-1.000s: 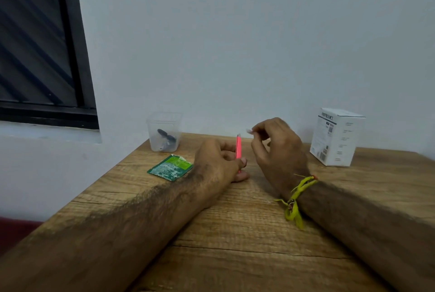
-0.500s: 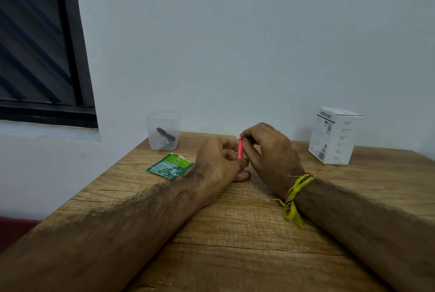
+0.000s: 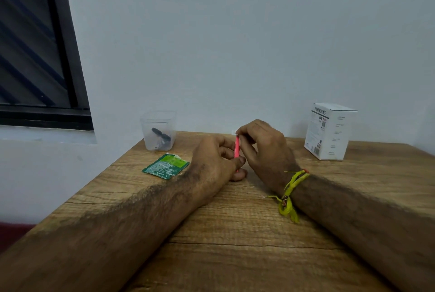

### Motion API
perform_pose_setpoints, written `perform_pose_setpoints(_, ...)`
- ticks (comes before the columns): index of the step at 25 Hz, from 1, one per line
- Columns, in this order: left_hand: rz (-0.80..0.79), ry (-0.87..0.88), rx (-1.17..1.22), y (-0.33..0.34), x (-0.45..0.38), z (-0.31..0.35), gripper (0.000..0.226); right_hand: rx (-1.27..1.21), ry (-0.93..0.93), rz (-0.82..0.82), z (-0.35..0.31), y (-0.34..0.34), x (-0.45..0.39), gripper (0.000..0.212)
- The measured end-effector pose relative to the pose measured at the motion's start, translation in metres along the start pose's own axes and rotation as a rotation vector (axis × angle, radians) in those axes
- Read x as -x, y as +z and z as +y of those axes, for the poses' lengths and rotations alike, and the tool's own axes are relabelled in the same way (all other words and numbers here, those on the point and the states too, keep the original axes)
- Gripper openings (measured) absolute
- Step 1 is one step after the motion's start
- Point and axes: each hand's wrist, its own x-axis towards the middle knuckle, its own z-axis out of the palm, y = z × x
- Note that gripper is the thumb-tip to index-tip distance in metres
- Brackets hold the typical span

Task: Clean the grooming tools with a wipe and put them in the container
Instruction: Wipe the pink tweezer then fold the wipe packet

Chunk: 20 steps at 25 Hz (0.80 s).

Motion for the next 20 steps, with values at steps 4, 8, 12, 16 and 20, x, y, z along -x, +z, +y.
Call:
perform_pose_setpoints(4,-0.005,0.0,-0.018,0.0002,0.0007,0.0015,0.025,-0.004,-0.012,0.008,-0.0006,-0.0004,0.0006,0.008)
perform_pose_setpoints(8,-0.015,0.012,-0.038,0.0004,0.0012,0.0023,0.028,-0.001,0.003,0.027,-0.0004,-0.0019,0.0001,0.008)
perform_pose_setpoints(12,-0.031,0.014,-0.029,-0.0001,0.0005,0.0007,0.03,-0.018,0.031,0.027,-0.0003,-0.0013,0.0005,0.008)
perform_pose_setpoints(16,-0.025,0.011,-0.026,0.0017,-0.0013,-0.0018,0.034,0.005,0.201,0.189,0.0056,-0.0054,-0.0009,0.009)
perform_pose_setpoints(20,-0.034,-0.047,0.06,-0.001,-0.0051,-0.0041,0.044,0.028,0.09,0.179,0.0009,-0.0066,0.0004,0.007)
